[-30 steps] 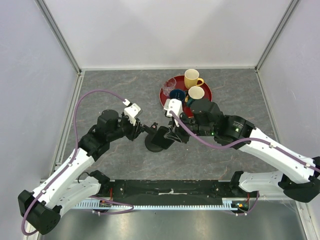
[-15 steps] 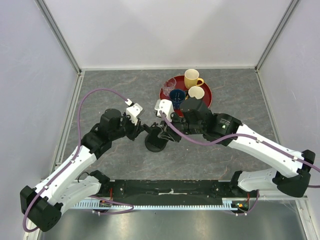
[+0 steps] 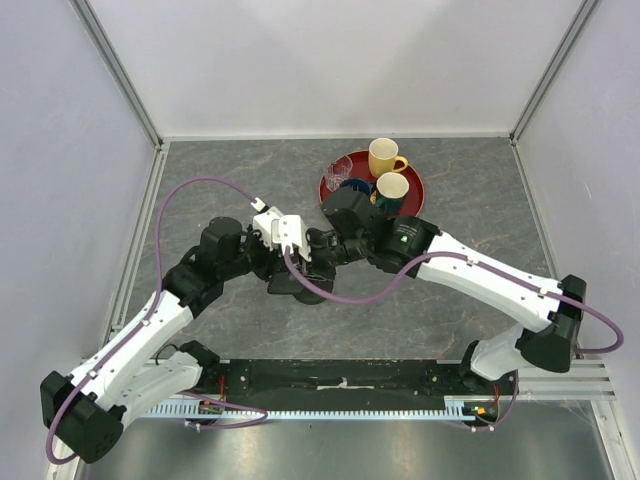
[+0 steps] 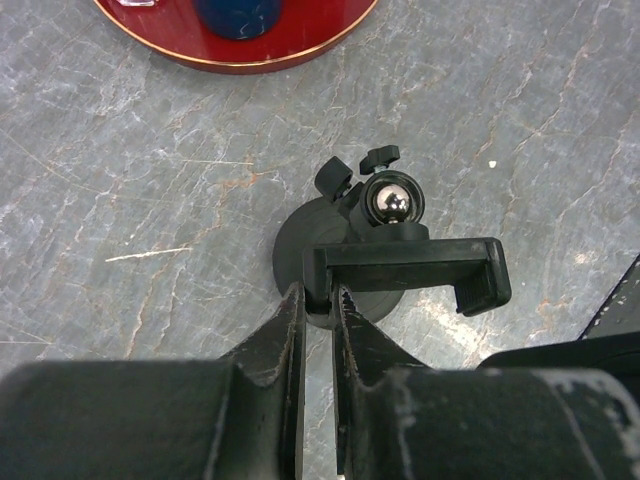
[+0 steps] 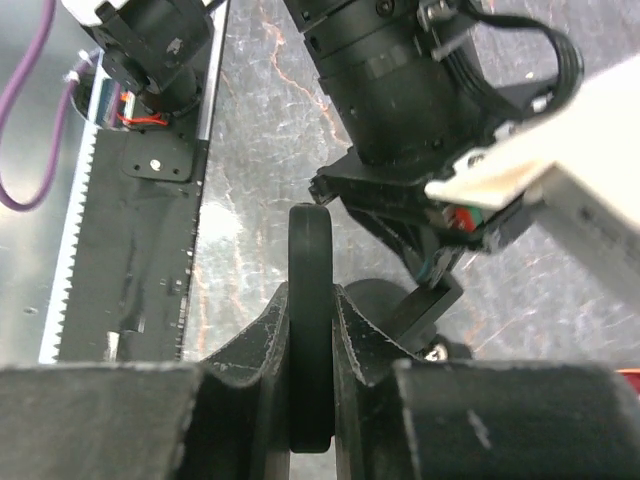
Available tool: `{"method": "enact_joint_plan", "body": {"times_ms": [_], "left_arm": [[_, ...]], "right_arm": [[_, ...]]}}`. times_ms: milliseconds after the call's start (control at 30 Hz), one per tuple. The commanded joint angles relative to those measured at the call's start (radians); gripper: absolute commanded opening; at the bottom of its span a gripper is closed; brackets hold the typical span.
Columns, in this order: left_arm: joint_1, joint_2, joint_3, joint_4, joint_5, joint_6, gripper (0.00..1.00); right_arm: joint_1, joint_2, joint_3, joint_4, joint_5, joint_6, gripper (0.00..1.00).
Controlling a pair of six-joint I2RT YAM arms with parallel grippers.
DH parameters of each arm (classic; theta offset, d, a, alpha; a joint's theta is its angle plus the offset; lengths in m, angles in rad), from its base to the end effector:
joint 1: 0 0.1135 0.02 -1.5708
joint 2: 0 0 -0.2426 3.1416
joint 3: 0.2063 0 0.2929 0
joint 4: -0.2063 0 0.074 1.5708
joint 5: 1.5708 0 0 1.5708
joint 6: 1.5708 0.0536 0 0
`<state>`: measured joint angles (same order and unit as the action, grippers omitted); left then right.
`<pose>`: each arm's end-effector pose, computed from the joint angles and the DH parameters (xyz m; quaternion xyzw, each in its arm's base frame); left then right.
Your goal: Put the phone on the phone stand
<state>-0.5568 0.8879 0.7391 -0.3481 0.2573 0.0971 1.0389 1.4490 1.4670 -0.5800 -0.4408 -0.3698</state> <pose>0.2220 -0.1542 0.2585 0.3358 0.7860 -0.2229 0.4688 0.1729 0.3389 0.3542 -0.6337 0.5826 0.3356 0.3826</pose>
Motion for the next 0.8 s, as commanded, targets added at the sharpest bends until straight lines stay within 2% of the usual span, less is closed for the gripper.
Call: {"method": "enact_joint_plan", "body": {"times_ms": [0, 33, 167, 400, 767], "left_arm": [[-0.002, 0.006, 0.017, 0.011, 0.08, 0.036, 0.02], [-0.003, 0.005, 0.017, 0.011, 0.088, 0.035, 0.02], [-0.002, 0.008, 0.02, 0.003, 0.109, 0.038, 0.02], [-0.002, 0.0, 0.019, 0.001, 0.131, 0.047, 0.02], [-0.002, -0.007, 0.014, 0.003, 0.177, 0.061, 0.02]], "right_arm": [[0.004, 0.053, 0.105, 0.02, -0.046, -0.248, 0.0], [0.004, 0.065, 0.118, 0.013, -0.035, -0.315, 0.0], [-0.02, 0.155, 0.206, -0.076, -0.085, -0.405, 0.0], [-0.037, 0.185, 0.236, -0.096, -0.133, -0.498, 0.0], [-0.06, 0.244, 0.3, -0.167, -0.068, -0.613, 0.0]]}}
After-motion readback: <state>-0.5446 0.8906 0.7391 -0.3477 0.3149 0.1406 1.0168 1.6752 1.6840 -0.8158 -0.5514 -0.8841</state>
